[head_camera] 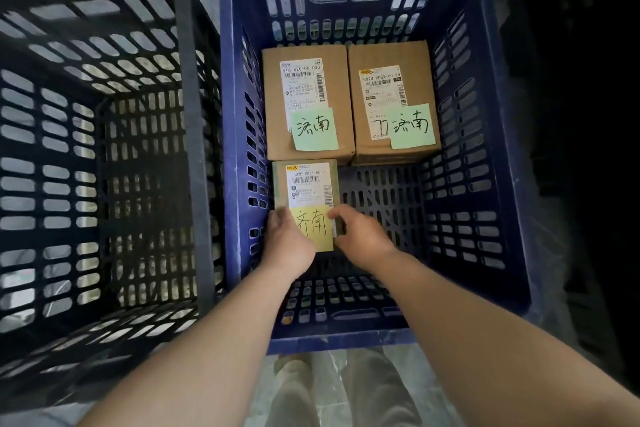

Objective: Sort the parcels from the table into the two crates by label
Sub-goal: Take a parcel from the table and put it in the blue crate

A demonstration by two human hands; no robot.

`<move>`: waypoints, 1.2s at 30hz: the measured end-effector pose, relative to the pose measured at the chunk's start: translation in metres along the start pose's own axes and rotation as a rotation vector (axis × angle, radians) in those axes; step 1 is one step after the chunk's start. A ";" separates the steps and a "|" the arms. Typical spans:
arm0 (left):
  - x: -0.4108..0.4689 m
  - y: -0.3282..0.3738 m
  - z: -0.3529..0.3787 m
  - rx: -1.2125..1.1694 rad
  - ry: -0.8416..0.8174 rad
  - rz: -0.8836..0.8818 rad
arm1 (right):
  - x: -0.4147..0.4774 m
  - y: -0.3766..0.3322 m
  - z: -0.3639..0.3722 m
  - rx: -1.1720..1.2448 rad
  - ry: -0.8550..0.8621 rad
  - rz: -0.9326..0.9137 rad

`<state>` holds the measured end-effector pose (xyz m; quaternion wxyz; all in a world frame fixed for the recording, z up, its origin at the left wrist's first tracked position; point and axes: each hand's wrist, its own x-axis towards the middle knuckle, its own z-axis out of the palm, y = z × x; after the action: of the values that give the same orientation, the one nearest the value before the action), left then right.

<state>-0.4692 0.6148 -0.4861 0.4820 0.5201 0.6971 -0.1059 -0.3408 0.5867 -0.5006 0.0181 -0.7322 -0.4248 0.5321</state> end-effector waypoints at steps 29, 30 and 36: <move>0.023 0.120 -0.118 0.025 0.247 0.240 | 0.026 -0.113 -0.117 -0.052 0.403 -0.317; 0.027 0.120 -0.117 0.021 0.232 0.243 | 0.033 -0.114 -0.116 -0.065 0.398 -0.309; 0.027 0.115 -0.116 0.140 0.237 0.313 | 0.047 -0.117 -0.119 -0.146 0.375 -0.299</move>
<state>-0.4389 0.7576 -0.4072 0.3699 0.6631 0.6506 -0.0163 -0.3140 0.7420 -0.4286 0.1224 -0.7465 -0.5549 0.3462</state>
